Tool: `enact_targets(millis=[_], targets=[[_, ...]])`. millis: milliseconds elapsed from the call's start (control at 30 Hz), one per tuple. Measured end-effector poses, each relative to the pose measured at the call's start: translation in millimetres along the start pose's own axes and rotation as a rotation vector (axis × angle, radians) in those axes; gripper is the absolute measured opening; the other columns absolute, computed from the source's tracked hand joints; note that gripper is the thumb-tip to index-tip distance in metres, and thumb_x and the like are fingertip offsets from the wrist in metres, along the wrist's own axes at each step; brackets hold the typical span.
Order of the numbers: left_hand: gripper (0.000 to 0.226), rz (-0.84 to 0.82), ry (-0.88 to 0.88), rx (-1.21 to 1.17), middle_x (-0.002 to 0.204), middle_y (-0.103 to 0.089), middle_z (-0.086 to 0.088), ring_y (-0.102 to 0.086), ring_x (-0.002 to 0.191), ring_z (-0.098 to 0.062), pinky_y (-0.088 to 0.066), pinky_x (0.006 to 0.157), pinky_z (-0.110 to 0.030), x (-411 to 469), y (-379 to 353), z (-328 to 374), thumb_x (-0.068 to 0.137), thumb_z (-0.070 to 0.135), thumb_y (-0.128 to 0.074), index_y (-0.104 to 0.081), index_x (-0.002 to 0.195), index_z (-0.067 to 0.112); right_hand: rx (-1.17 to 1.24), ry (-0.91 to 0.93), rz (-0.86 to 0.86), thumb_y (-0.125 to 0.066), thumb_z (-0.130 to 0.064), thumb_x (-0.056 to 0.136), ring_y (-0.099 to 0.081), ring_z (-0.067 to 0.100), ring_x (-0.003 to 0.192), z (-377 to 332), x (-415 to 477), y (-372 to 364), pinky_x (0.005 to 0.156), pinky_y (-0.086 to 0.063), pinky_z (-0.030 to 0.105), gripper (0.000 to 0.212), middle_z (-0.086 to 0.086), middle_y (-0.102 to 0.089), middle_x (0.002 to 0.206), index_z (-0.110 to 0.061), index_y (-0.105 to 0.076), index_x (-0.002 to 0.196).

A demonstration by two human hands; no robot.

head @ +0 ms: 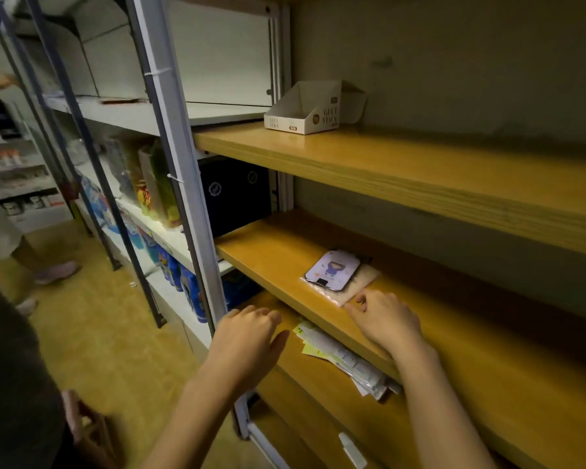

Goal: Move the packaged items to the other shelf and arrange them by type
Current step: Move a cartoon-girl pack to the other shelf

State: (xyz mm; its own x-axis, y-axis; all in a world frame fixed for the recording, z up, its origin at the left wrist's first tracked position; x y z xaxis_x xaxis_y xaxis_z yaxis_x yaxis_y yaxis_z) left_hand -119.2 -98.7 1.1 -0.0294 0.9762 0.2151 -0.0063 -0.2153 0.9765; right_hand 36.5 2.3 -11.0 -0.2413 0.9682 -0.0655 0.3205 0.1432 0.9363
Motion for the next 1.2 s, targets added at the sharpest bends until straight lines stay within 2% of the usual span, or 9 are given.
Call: enact_targets(millis=[167, 367, 500, 600, 800, 933, 1000, 1133, 1200], targets=[[0.033, 0.013, -0.024, -0.026, 0.108, -0.058, 0.009, -0.051, 0.102, -0.01, -0.037, 0.084, -0.023, 46, -16, -30, 0.096, 0.044, -0.031, -0.051, 0.115, 0.025, 0.123, -0.162, 0.027, -0.041, -0.059, 0.089, -0.044, 0.031, 0.126, -9, 60, -13, 0.094, -0.042, 0.035, 0.073, 0.015, -0.042, 0.141, -0.007, -0.032, 0.14], [0.035, -0.024, -0.109, -0.085, 0.109, -0.06, 0.008, -0.054, 0.098, -0.01, -0.042, 0.083, -0.024, 90, -36, -51, 0.096, 0.045, -0.031, -0.052, 0.117, 0.026, 0.128, -0.312, -0.008, -0.045, -0.07, 0.08, -0.015, 0.034, 0.143, -20, 105, -38, 0.105, -0.036, 0.035, 0.102, 0.019, -0.016, 0.154, -0.001, -0.011, 0.147], [0.039, 0.001, -0.175, -0.104, 0.113, -0.06, 0.007, -0.055, 0.099, -0.01, -0.045, 0.078, -0.024, 120, -39, -62, 0.096, 0.047, -0.031, -0.05, 0.123, 0.026, -0.023, -0.412, 0.047, -0.038, -0.083, 0.071, -0.015, 0.041, 0.142, -29, 126, -46, 0.115, -0.02, 0.043, 0.117, 0.024, -0.015, 0.154, 0.0, -0.008, 0.147], [0.04, -0.01, -0.221, -0.135, 0.116, -0.059, 0.009, -0.056, 0.099, -0.009, -0.045, 0.08, -0.023, 137, -44, -69, 0.095, 0.047, -0.032, -0.049, 0.124, 0.027, -0.143, -0.451, 0.057, -0.043, -0.085, 0.066, -0.018, 0.042, 0.14, -32, 136, -52, 0.115, -0.017, 0.045, 0.122, 0.025, -0.017, 0.153, 0.0, -0.009, 0.147], [0.04, 0.009, -0.287, -0.18, 0.122, -0.057, 0.01, -0.053, 0.107, -0.008, -0.042, 0.087, -0.022, 161, -42, -76, 0.095, 0.048, -0.032, -0.046, 0.127, 0.029, -0.028, -0.535, 0.008, -0.061, -0.078, 0.061, -0.017, 0.041, 0.14, -20, 152, -57, 0.115, -0.017, 0.044, 0.129, 0.024, -0.015, 0.153, -0.003, -0.004, 0.148], [0.04, -0.006, -0.339, -0.224, 0.12, -0.058, 0.009, -0.055, 0.104, -0.008, -0.044, 0.085, -0.022, 166, -41, -81, 0.094, 0.049, -0.032, -0.046, 0.126, 0.029, 0.225, -0.543, 0.057, -0.071, -0.059, 0.069, -0.022, 0.032, 0.14, -19, 147, -54, 0.106, -0.033, 0.033, 0.117, 0.016, -0.023, 0.152, 0.0, -0.005, 0.147], [0.04, 0.0, -0.37, -0.241, 0.117, -0.059, 0.01, -0.056, 0.103, -0.009, -0.045, 0.083, -0.022, 169, -39, -80, 0.094, 0.05, -0.032, -0.048, 0.124, 0.029, 0.367, -0.535, 0.137, -0.072, -0.045, 0.076, -0.028, 0.032, 0.137, -11, 144, -56, 0.102, -0.039, 0.035, 0.096, 0.015, -0.03, 0.148, -0.003, -0.019, 0.144], [0.037, -0.011, -0.446, -0.262, 0.116, -0.06, 0.011, -0.058, 0.102, -0.013, -0.046, 0.077, -0.026, 174, -36, -64, 0.093, 0.052, -0.032, -0.051, 0.119, 0.034, 0.73, -0.547, 0.234, -0.06, -0.023, 0.089, -0.056, 0.027, 0.115, 14, 116, -61, 0.095, -0.05, 0.043, 0.048, 0.012, -0.053, 0.131, -0.013, -0.04, 0.132], [0.036, -0.017, -0.512, -0.27, 0.116, -0.061, 0.01, -0.059, 0.103, -0.017, -0.045, 0.075, -0.03, 174, -32, -44, 0.092, 0.053, -0.032, -0.051, 0.117, 0.035, 0.905, -0.581, 0.303, -0.053, -0.018, 0.094, -0.061, 0.023, 0.108, 28, 85, -57, 0.087, -0.054, 0.036, 0.036, 0.009, -0.058, 0.125, -0.013, -0.043, 0.128]])
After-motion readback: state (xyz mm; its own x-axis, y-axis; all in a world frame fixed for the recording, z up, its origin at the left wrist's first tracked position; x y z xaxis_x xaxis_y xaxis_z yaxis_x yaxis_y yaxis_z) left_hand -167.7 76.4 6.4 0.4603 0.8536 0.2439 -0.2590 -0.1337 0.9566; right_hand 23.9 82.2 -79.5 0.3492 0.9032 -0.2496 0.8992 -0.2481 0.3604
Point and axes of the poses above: each hand's wrist, its own x-axis towards the middle knuckle, its own y-axis out of the back of the hand, z = x × y, the point moved 7 cm from there along x, towards the middle knuckle
